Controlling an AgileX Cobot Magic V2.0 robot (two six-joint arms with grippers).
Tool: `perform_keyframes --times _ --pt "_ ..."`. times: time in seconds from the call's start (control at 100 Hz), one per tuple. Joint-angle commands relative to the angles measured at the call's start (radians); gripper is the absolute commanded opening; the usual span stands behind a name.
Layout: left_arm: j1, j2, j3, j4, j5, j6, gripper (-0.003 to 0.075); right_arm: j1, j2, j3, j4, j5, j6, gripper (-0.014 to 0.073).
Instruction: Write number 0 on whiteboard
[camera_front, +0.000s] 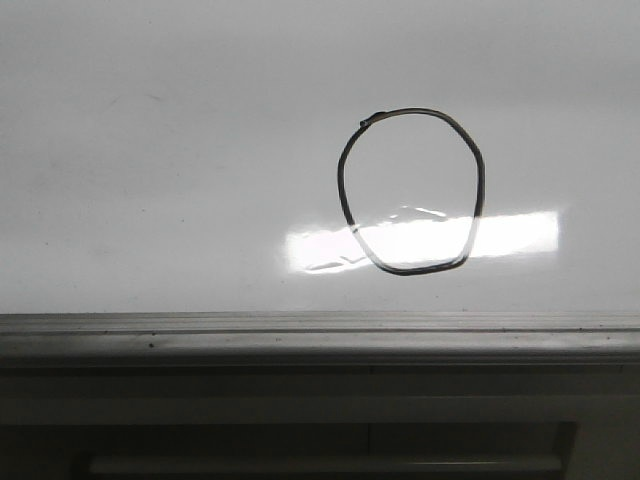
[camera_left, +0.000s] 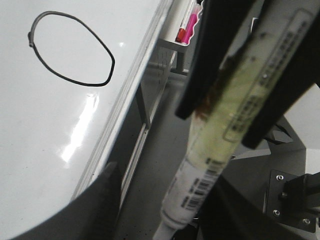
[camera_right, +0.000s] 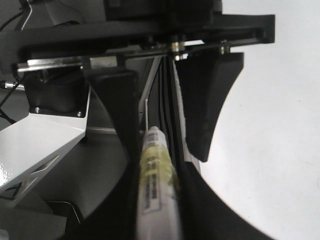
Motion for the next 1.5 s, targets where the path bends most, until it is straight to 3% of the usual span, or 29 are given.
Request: perform_keyframes --times 0.0,0.19,0.39,0.46,0.61,0.69,0.83,0.97,1.04,1.15,1.32,1.49 --pt "-0.006 0.004 -0.036 -0.012 -0.080 -0.002 0.0201 0.013 -0.013 -0.028 0.028 -0.081 -0.008 -0.0047" --pt "-0.006 0.004 -0.036 -0.016 -0.091 -0.002 -0.0020 0.013 -0.013 -0.028 0.064 -0.069 -0.008 -0.0047" --pt "-0.006 0.004 -0.036 -0.030 -0.122 -0.002 -0.0020 0.013 -0.013 -0.028 0.090 -0.064 -0.008 -0.0027" --pt "-0.006 0.004 -0.036 -0.044 -0.135 -0.002 -0.0020 0.013 -0.013 -0.028 0.090 -0.064 -0.008 0.0080" --pt "-0.006 0.004 -0.027 -0.047 -0.198 -0.052 -0.0020 -0.005 -0.048 -0.032 0.090 -0.072 -0.006 0.0484" --pt "-0.006 0.004 0.000 -0.039 -0.258 -0.090 -0.0020 -0.021 -0.094 -0.034 0.090 -0.111 -0.001 0.0551" --pt "-0.006 0.004 0.084 -0.023 -0.444 -0.210 -0.0020 -0.084 -0.209 -0.034 0.084 -0.143 -0.001 0.0496" --pt "0.001 0.013 0.193 -0.017 -0.704 -0.421 -0.0020 -0.174 -0.317 -0.034 0.075 -0.031 -0.001 0.0377" --pt "0.027 0.028 0.238 -0.017 -0.782 -0.481 -0.0020 -0.213 -0.365 -0.019 0.074 0.051 -0.001 0.0239" --pt "0.099 0.080 0.267 -0.020 -0.796 -0.508 -0.0020 -0.251 -0.437 0.042 0.074 0.136 0.001 -0.0081" --pt "0.190 0.178 0.267 -0.077 -0.787 -0.522 -0.0020 -0.252 -0.531 0.181 0.071 0.108 0.061 -0.0067" --pt "0.203 0.265 0.267 -0.084 -0.788 -0.522 -0.0020 -0.252 -0.586 0.307 0.071 0.039 0.135 -0.0067"
